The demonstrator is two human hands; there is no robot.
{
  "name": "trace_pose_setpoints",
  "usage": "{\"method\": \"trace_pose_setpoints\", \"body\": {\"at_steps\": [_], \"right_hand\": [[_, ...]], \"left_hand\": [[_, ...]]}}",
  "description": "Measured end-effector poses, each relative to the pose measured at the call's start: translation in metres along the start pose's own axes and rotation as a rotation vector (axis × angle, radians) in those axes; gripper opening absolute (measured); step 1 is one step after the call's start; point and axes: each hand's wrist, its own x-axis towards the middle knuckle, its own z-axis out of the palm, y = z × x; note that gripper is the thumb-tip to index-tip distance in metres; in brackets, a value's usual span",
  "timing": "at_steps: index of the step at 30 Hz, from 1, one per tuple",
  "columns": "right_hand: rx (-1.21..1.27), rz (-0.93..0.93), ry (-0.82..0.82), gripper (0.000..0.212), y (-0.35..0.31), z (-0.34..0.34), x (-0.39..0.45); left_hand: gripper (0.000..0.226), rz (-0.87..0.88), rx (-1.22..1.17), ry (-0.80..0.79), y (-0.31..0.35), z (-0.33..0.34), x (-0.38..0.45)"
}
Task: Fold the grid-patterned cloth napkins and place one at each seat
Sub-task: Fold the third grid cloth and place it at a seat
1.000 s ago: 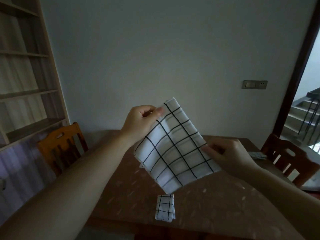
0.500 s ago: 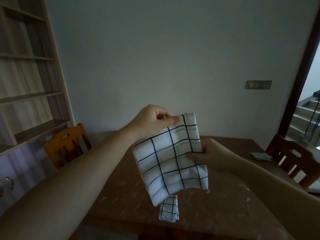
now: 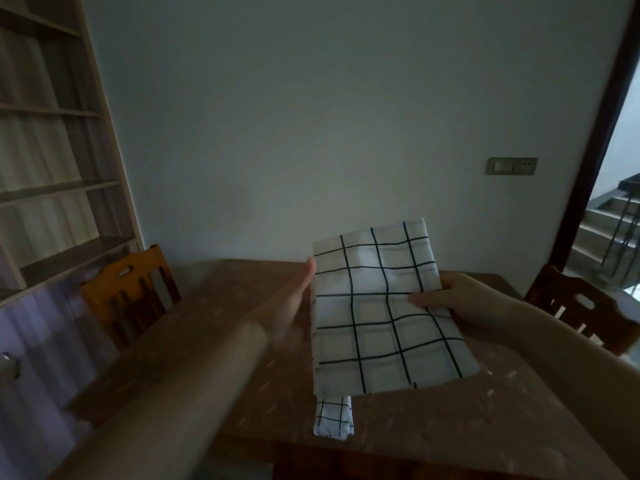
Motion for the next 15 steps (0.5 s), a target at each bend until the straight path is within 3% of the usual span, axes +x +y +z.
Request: {"method": "trace_pose_setpoints", "body": {"at_steps": [2,4,5,11,13,15], "right_hand": [[0.029,0.019,0.014,0.02,0.002,-0.003,-0.002],[0.027,0.027,0.008,0.022,0.004,-0.007,-0.005],[0.028,0.03,0.005,0.022,0.005,-0.008,-0.007],[0.222,0.014,-0.011,0.029,0.007,-0.018,-0.009],[0.261,-0.016,-0.021,0.022,0.006,-0.02,-0.009],[0.255,-0.07,-0.021,0.045,0.006,-0.023,-0.005]], "left_hand": [[0.073,0.011,0.138,-0.089,-0.005,0.0,0.004],[0.026,-0.021,0.126,-0.097,-0.004,0.001,0.009],[0.016,-0.016,0.121,-0.086,-0.005,0.002,0.012],[0.012,0.031,0.052,-0.063,-0.008,0.008,0.019],[0.019,0.059,0.014,-0.046,-0.003,0.01,0.017],[0.038,0.092,-0.017,-0.023,-0.001,0.01,0.016]]}}
